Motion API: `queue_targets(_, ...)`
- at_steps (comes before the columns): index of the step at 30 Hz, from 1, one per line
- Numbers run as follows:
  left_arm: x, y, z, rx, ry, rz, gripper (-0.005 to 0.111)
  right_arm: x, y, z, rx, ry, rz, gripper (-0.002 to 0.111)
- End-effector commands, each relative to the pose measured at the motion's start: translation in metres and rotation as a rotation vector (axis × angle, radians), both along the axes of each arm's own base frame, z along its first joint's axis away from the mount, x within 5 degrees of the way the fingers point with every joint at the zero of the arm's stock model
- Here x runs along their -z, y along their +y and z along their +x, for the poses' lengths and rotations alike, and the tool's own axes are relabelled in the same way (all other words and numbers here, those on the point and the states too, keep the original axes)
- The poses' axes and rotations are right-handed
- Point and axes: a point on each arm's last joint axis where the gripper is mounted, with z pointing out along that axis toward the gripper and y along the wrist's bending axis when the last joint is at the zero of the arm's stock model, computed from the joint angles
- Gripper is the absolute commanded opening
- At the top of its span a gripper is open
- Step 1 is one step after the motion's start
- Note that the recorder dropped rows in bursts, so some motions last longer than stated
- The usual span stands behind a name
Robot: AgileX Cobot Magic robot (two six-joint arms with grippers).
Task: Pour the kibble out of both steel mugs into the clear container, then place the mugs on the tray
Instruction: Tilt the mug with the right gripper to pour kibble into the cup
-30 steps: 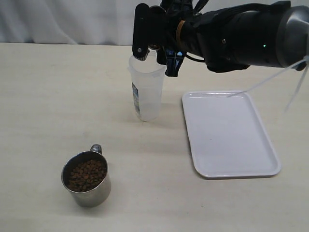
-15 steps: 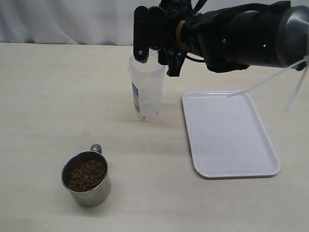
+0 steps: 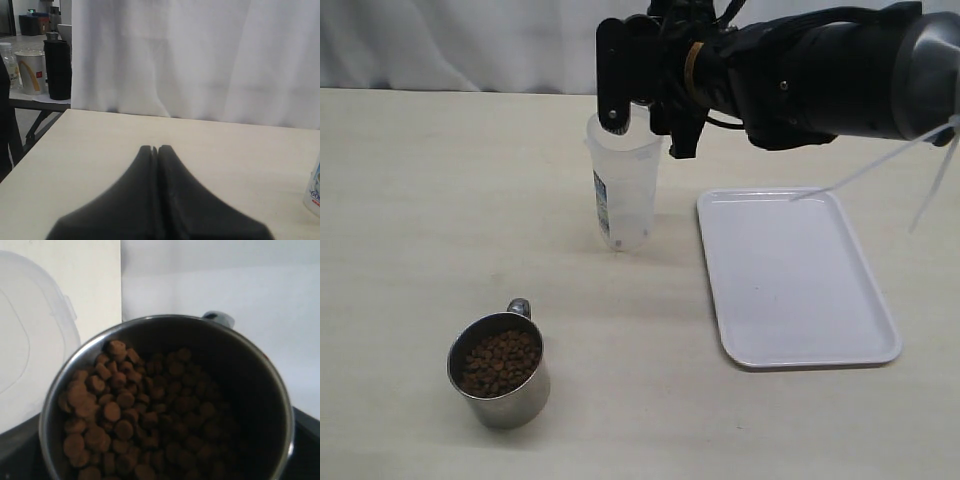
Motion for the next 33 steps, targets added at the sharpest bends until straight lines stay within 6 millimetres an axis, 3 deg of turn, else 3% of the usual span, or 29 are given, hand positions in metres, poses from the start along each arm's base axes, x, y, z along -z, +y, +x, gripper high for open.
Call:
queue_targets(1, -0.0002, -0.0001, -0.0001, 0.001, -0.009, -0.008, 0.0, -0.0067, 0.0013, -0.0004, -0.027, -0.034, -0.025, 0.004)
queue_targets(33, -0.0007, -0.0001, -0.0001, 0.001, -0.013, -0.006, 0.0, -0.0072, 0.0024, -0.0008, -0.097, -0.09, -0.147, 0.004)
